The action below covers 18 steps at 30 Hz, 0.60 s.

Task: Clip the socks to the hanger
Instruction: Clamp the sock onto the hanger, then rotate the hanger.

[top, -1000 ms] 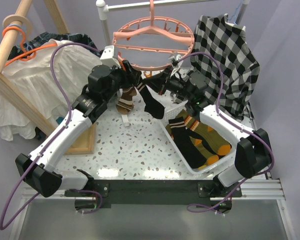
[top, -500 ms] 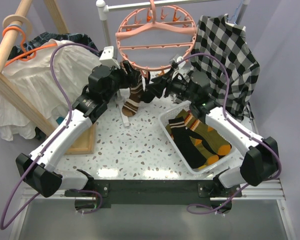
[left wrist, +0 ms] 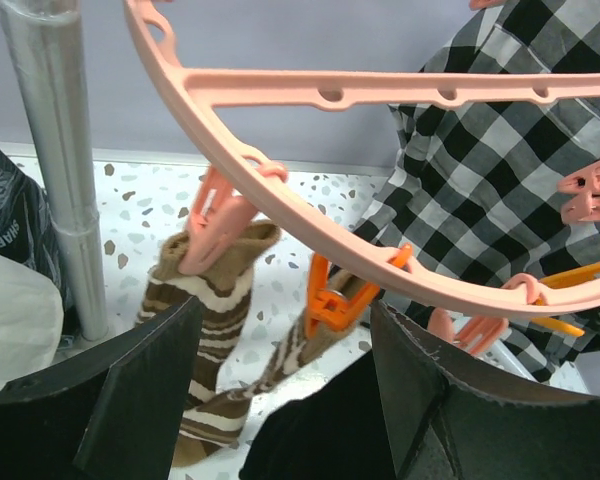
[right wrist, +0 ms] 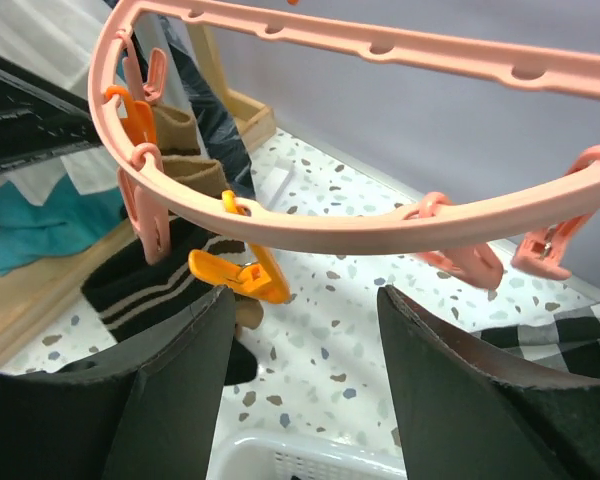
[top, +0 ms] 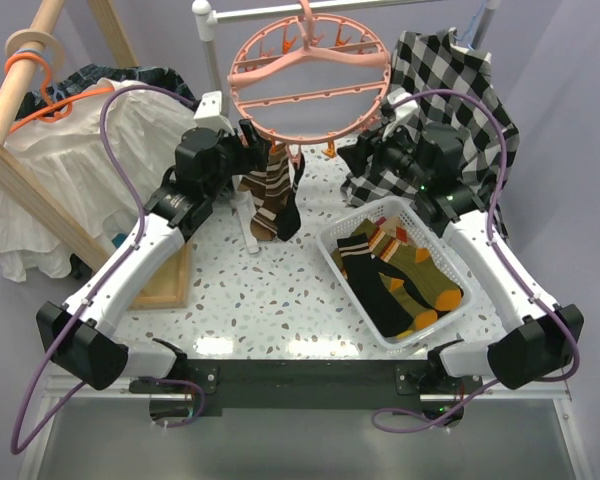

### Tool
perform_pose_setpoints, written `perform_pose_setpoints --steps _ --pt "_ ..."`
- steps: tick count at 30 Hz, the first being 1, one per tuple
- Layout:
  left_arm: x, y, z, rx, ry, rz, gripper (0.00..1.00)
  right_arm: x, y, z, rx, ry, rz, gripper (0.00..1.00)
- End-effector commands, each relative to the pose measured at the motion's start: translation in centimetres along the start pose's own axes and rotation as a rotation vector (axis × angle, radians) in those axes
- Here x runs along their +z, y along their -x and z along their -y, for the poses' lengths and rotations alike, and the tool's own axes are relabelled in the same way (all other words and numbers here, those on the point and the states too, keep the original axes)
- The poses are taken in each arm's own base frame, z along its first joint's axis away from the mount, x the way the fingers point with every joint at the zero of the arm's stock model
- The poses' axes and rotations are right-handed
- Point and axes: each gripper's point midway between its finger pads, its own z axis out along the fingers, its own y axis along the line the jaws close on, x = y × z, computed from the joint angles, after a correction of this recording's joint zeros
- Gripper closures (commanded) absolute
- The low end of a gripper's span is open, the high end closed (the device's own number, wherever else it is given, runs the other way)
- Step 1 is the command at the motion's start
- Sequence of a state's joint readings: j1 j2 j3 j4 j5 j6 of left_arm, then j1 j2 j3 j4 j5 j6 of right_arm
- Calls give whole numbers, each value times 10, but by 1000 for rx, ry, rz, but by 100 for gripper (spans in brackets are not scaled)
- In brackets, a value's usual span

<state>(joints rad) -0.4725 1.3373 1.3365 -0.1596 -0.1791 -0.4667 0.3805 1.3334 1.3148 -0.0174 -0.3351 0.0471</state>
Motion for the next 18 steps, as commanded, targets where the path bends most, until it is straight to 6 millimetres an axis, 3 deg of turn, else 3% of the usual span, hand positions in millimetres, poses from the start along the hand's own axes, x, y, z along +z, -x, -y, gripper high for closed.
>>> perform_pose_setpoints --steps 1,12,18 --pt "1 20 -4 21 5 63 27 3 13 -18 -32 134 5 37" --pt "-13 35 0 47 -5 72 26 27 14 -18 -41 185 41 39" --pt "-24 42 10 77 -62 79 25 30 16 -34 -36 242 52 41"
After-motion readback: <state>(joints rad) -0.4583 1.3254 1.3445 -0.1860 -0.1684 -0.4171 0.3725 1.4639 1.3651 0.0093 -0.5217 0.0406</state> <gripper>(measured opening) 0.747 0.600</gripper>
